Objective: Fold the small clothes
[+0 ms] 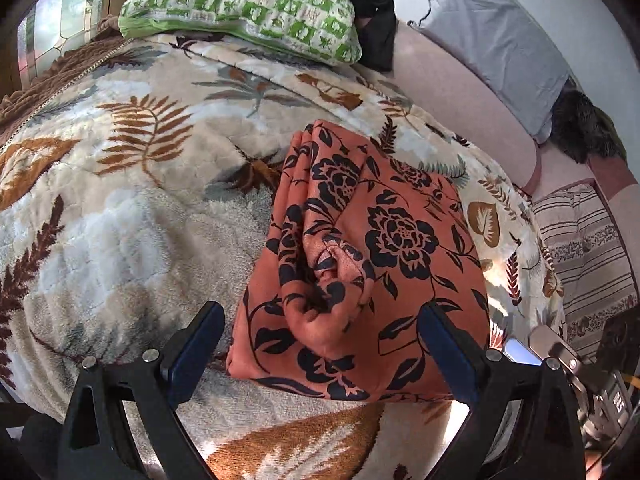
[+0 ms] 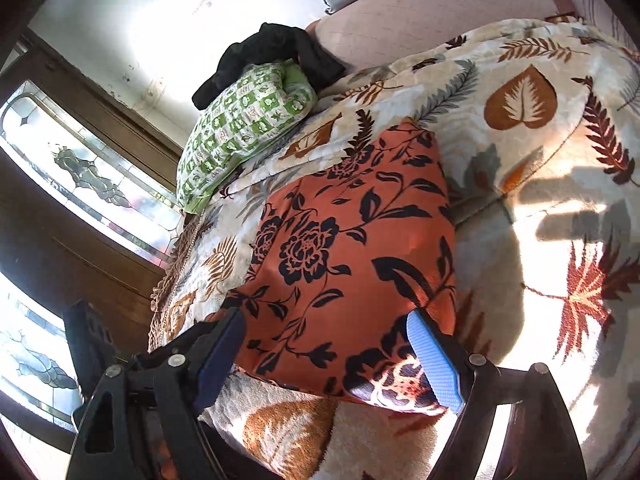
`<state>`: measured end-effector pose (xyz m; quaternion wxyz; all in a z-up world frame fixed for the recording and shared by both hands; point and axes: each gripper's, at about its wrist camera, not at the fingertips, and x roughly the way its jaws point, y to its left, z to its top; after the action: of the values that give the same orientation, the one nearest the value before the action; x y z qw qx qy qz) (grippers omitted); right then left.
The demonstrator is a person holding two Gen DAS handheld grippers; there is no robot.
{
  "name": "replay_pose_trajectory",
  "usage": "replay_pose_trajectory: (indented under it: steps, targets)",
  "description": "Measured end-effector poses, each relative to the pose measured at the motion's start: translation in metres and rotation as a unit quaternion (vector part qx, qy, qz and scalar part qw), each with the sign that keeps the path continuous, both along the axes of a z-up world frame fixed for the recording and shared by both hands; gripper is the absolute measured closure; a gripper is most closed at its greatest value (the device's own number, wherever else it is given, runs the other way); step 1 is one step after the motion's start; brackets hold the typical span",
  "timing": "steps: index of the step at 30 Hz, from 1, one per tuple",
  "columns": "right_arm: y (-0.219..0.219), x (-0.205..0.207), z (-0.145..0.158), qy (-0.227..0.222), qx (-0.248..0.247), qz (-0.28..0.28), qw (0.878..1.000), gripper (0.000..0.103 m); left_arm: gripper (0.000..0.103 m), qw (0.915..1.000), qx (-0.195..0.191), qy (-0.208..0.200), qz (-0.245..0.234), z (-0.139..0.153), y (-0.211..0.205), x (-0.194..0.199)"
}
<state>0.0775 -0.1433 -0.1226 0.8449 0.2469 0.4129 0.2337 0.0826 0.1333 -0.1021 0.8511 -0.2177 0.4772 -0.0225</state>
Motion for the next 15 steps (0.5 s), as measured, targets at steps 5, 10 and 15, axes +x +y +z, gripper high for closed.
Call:
replay_pose_trajectory:
  steps: [5, 10, 15]
  targets:
    - [-0.017, -0.004, -0.007, 0.005, 0.026, -0.002, 1.0, 0.018, 0.095, 0.9981, -0.059, -0.013, 0.009, 0.004, 0.011, -0.008]
    - [-0.023, 0.001, -0.015, 0.009, 0.029, 0.005, 1.0, 0.018, 0.091, 0.9928, -0.087, 0.063, 0.052, -0.06, 0.034, -0.022]
    - [-0.019, 0.007, -0.021, 0.027, 0.037, 0.018, 0.999, 0.018, 0.086, 0.9958, -0.075, 0.044, 0.03, -0.047, 0.032, -0.017]
